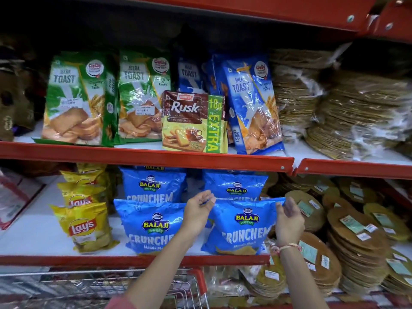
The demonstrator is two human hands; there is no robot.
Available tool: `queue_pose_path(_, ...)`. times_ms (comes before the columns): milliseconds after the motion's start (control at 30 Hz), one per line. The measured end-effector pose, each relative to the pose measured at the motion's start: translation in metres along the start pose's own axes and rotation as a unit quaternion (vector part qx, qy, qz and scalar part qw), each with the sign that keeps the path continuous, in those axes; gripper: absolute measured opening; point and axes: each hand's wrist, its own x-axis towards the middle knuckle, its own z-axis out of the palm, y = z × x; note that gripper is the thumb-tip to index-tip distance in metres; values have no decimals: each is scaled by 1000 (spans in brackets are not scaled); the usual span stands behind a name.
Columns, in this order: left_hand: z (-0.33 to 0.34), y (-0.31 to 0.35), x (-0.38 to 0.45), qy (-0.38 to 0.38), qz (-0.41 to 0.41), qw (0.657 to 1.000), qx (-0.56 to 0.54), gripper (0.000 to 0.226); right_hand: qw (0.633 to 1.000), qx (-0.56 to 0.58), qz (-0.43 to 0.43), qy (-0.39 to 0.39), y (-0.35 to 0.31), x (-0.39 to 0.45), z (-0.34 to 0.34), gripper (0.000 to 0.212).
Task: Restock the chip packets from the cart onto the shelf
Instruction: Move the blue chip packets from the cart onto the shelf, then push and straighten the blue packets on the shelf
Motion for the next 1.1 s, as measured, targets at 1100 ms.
queue_pose_path(1100, -402, -6, 6, 97, 121, 722, 675, 48, 600, -543, -500, -308, -82, -302, 305, 27)
